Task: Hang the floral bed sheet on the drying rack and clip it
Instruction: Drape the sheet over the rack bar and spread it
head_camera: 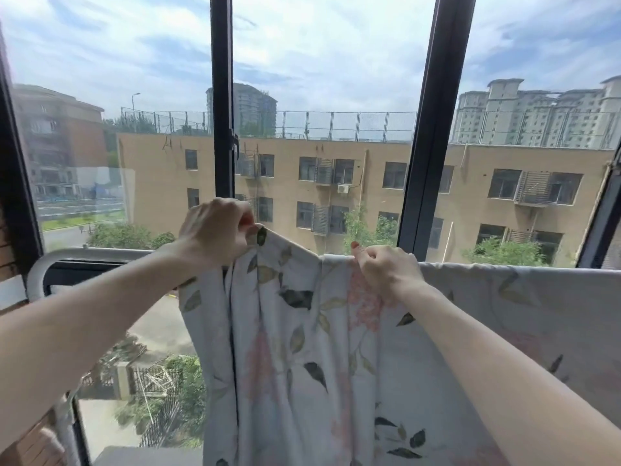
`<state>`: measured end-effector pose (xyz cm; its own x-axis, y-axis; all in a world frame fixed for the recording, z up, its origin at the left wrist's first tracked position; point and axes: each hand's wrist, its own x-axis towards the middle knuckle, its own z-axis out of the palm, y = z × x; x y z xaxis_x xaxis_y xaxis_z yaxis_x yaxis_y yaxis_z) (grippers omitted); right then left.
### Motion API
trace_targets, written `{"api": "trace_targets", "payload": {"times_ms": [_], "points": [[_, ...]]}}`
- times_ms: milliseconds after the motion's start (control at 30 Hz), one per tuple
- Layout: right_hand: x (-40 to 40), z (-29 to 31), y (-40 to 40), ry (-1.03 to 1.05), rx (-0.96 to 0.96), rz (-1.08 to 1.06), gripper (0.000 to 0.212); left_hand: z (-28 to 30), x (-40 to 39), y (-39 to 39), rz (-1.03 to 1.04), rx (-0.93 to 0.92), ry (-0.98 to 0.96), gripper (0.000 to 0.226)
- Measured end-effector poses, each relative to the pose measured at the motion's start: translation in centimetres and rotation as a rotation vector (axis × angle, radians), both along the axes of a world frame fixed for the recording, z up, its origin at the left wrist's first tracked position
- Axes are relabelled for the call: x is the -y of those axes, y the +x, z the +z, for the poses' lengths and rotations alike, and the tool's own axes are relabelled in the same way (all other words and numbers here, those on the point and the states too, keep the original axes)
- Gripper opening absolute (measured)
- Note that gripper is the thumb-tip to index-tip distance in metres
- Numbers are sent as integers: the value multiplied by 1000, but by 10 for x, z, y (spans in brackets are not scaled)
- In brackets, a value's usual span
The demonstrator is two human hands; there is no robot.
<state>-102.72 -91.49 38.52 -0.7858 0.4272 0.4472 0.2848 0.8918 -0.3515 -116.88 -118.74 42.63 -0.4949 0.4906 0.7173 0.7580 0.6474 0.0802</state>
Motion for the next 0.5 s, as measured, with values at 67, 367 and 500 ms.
{"api": "trace_targets", "payload": {"times_ms": [67, 367, 500], "points": [[-1, 1, 0, -8, 24, -4, 66, 26, 10, -9, 43, 10, 57, 1], [2, 4, -7, 8, 103, -8, 62, 115, 29, -75, 440, -43, 199, 8], [4, 1, -12, 41, 137, -28, 57, 63, 23, -92, 569, 190, -44, 12]]}}
